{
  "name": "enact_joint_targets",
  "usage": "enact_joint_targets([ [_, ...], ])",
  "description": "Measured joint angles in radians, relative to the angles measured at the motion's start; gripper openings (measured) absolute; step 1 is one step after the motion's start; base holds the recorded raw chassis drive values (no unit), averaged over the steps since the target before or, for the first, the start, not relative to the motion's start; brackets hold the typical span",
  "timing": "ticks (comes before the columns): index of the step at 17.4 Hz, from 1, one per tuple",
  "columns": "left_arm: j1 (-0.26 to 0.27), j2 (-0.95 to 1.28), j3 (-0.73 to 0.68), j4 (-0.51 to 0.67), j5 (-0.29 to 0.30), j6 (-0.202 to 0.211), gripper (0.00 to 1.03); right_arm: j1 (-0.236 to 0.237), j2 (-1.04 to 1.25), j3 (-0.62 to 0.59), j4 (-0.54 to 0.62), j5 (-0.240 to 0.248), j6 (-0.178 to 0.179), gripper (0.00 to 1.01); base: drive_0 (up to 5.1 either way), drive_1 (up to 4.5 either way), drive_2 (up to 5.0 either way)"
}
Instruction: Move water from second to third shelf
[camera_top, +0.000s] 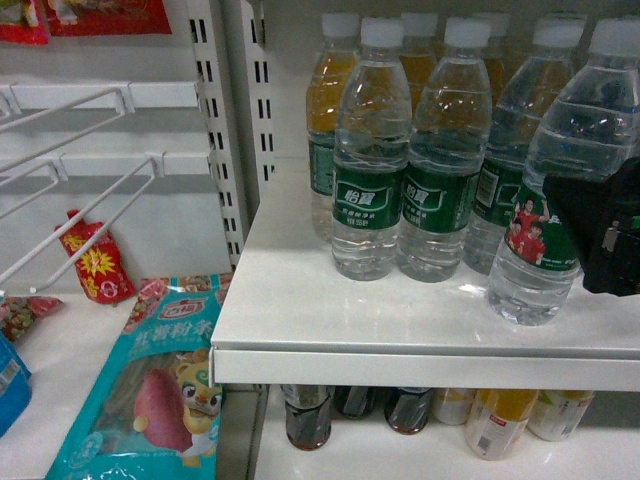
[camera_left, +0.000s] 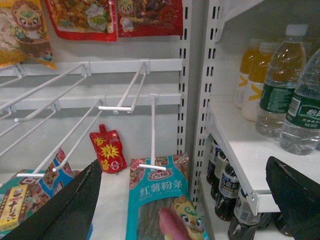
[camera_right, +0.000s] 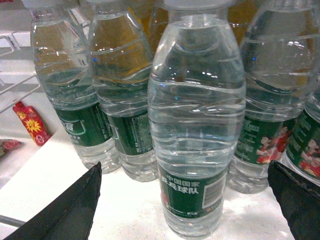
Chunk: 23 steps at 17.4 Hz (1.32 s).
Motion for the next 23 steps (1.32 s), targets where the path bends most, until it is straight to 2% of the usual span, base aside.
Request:
enact_joint_targets([
  [2,0.0,0.0,0.0,0.0,0.0,0.0,0.98,-0.02,-0.054,-0.027,-0.04,-0.019,0.002,0.98,0.0,0.0,0.0],
  [7,0.0,0.0,0.0,0.0,0.0,0.0,0.98,-0.113,-0.367,-0.11,-0.251,-0.158,0.01,0.98,0.0,0.0,0.0],
  [8,0.0,0.0,0.0,0.0,0.0,0.0,0.98,-0.107,-0.425,-0.148,-0.193,-0.099,-0.006,0.94,0.0,0.0,0.0],
  [9,0.0,0.0,0.0,0.0,0.0,0.0,0.98,-0.101,-0.513,-0.2,-0.194,0.051,-0.041,0.81,0.0,0.0,0.0],
  [10,0.0,0.0,0.0,0.0,0.0,0.0,0.98,-0.161,-0.631,-0.246,-0.292,0.08,-0.061,0.68,0.0,0.0,0.0],
  [11,0.0,0.0,0.0,0.0,-0.002,0.0,0.98,-0.196,-0.737,-0.267,-0.384,0.105,-0.066,0.57,0.0,0.0,0.0],
  [13,0.0,0.0,0.0,0.0,0.001,0.0,0.98,-0.186,-0.961,-0.272,-0.559,0.093,-0.079,0.33,0.0,0.0,0.0],
  [15,0.0,0.0,0.0,0.0,0.001,0.0,0.98,-0.187,-1.088,-0.299,-0.623,0.092,-0.081,0.08,0.0,0.0,0.0],
  [16,0.0,0.0,0.0,0.0,0.001,0.0,0.98,-0.187,-1.107,-0.317,-0.64,0.093,-0.083,0.02,0.0,0.0,0.0],
  [21,0.0,0.0,0.0,0.0,0.001,0.0,0.98,-0.187,-1.247,-0.372,-0.726,0.093,-0.084,0.02,0.0,0.0,0.0],
  [23,0.0,0.0,0.0,0.0,0.001,0.0,0.98,-0.187,-1.275,-0.397,-0.7,0.093,-0.084,0.02,0.0,0.0,0.0],
])
